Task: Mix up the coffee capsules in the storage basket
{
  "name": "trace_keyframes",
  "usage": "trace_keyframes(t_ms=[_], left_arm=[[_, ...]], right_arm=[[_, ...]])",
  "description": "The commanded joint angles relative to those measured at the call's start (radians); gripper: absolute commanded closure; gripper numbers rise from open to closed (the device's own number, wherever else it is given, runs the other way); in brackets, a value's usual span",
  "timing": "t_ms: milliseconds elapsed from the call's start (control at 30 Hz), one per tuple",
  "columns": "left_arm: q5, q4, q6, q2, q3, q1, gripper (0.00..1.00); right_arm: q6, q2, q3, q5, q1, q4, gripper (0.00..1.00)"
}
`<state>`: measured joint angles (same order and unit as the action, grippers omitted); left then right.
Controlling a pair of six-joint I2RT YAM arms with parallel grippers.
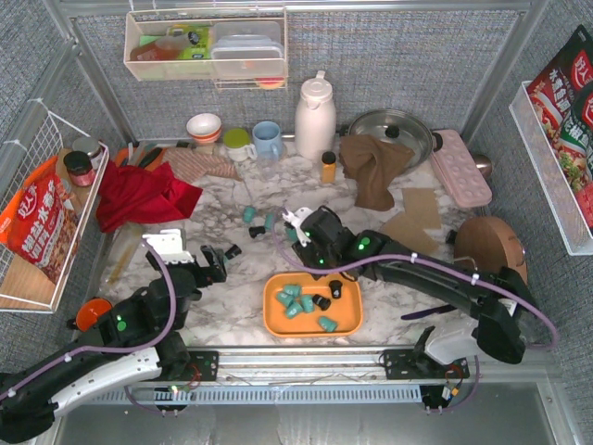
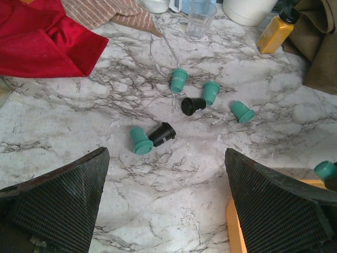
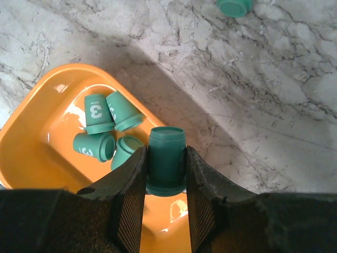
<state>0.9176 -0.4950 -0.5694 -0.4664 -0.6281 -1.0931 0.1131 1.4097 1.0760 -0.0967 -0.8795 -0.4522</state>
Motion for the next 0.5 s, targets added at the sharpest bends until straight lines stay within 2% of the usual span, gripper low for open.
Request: trace_keyframes(t_ms=[0, 367, 467], left_arm=[[0.017, 0.001, -0.006, 0.009, 0.001, -0.001, 0.01], [0.021, -0.007, -0.018, 0.038, 0.004, -0.001, 0.01], [0.021, -0.008, -0.017, 0.042, 0.005, -0.001, 0.01]], right_arm=[[0.067, -0.038, -0.059, -0.06, -0.035, 0.071, 0.73], [0.097, 0.002, -0.072, -0.071, -0.057, 0.065, 0.6], [0.099, 0.009, -0.073, -0.063, -0.061, 0.054, 0.59]])
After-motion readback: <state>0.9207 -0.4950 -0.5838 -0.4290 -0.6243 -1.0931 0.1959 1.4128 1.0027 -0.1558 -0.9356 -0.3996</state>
